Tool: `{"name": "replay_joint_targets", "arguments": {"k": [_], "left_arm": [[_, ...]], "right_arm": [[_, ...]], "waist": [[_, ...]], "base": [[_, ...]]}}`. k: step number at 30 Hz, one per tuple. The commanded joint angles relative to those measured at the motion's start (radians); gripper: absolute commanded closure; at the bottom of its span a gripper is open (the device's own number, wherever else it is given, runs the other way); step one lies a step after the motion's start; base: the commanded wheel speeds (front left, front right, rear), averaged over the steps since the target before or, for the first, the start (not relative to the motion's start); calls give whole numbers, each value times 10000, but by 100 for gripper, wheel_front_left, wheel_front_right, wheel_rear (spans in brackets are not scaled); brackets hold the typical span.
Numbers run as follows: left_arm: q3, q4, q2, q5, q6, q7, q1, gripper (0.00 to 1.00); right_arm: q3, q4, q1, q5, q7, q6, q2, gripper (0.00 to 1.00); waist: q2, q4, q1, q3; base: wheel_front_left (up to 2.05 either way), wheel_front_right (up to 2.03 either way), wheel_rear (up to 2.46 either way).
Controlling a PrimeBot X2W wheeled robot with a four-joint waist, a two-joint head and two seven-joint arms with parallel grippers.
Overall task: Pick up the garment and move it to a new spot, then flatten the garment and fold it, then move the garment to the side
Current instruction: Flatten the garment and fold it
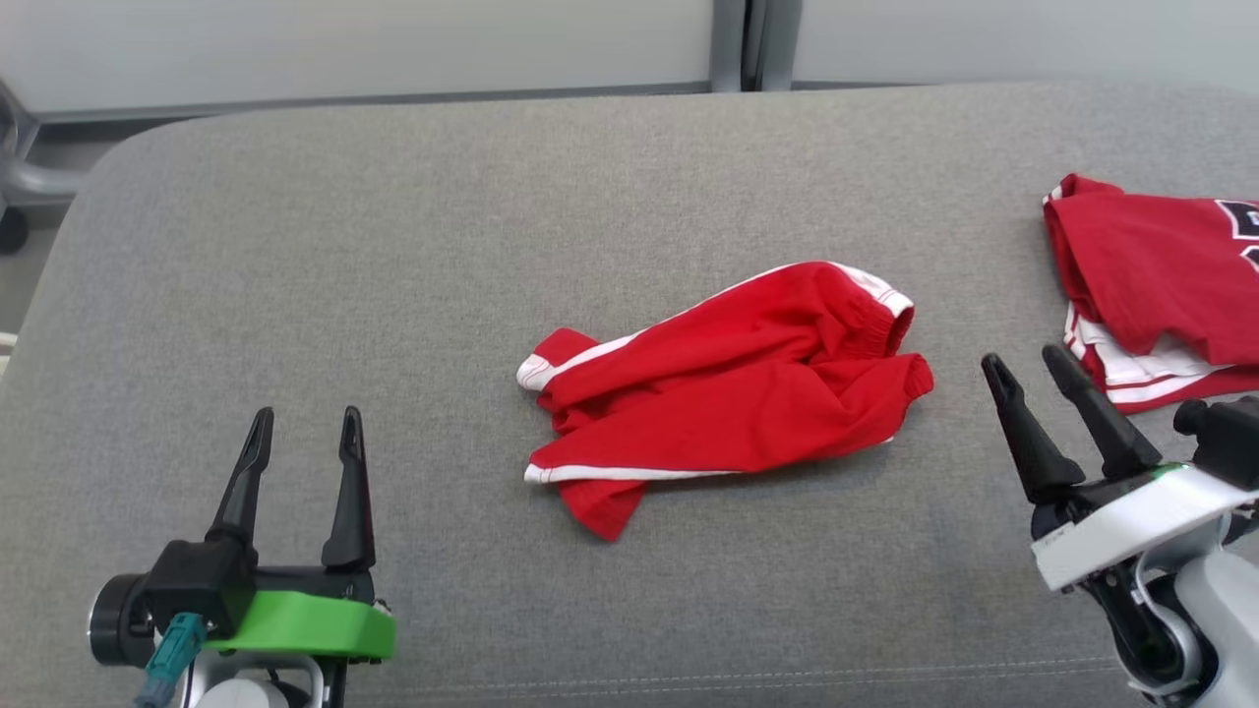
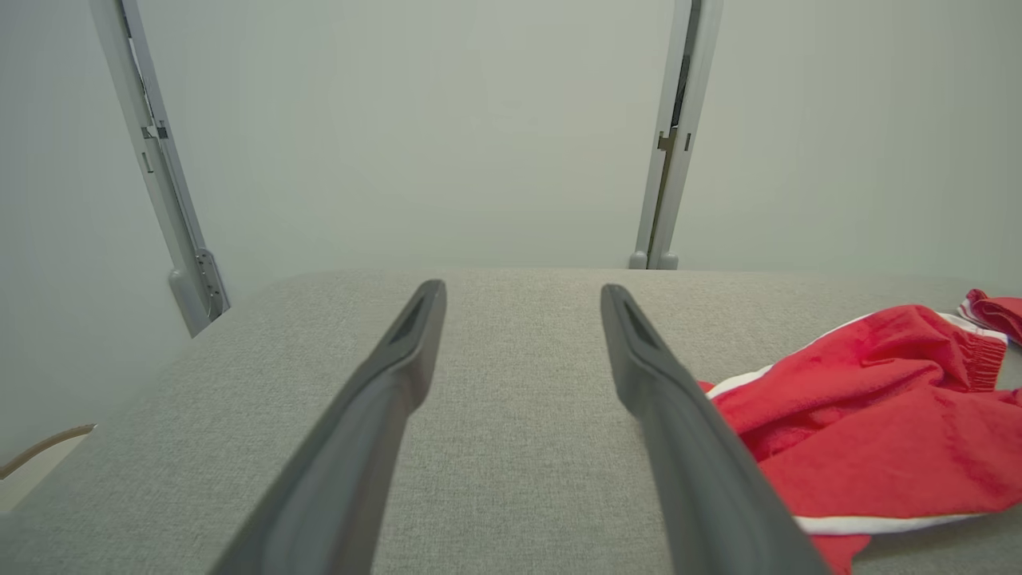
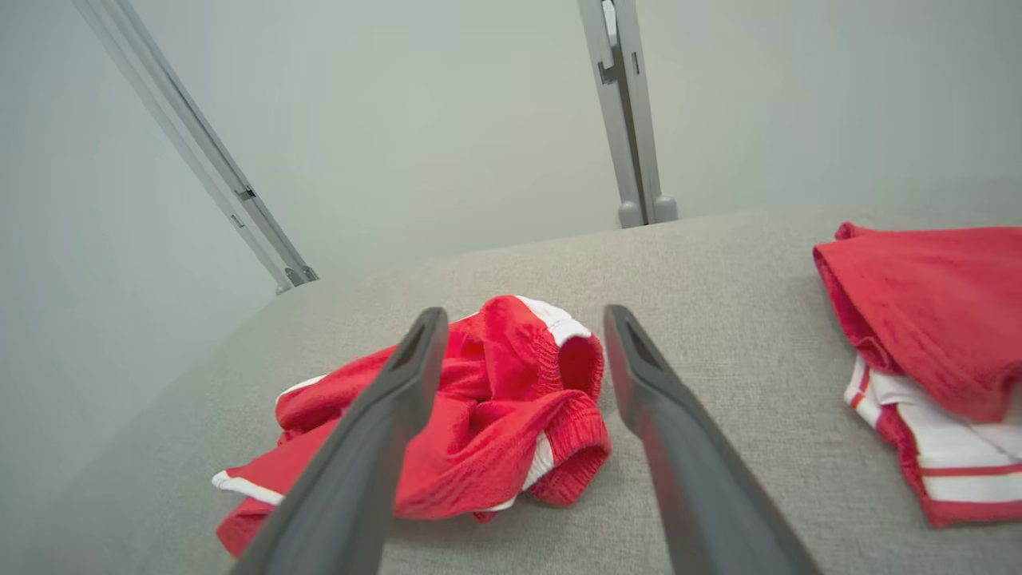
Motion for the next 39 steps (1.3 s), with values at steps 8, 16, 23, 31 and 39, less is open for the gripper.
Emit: {"name": "replay_joint_targets", "arguments": {"k": [8,16,23,31,39], "left_arm": [[234,111,249,40,115,-29,588,0],[323,250,298,84,408,6,1174,0],[399,265,336,58,597,-1,1602,0],[236,277,405,42,526,-7,1564,0],[159,255,458,6,574,-13,1444,0]], "right_arm": [[-2323,-2165,1992,-4722,-43,1,2053,0],[-3296,-1949,3171,-6227,-45,2,3438,0],[-3466,-1673,3399,-6508,-45,1,3934,0],[-3442,-1546,3388,-6512,-46,1,3988,0],[-3384,-1530,3329,-6541,-46,1,3954,0]], "waist": [[-1,-437,0,-1003],[-1,-448,0,-1246],[-1,-316,0,-1307],[-1,-123,0,-1287],[-1,-82,0,-1276]], "base": [[0,0,0],[0,0,0],[0,0,0],[0,0,0],[0,0,0]]}}
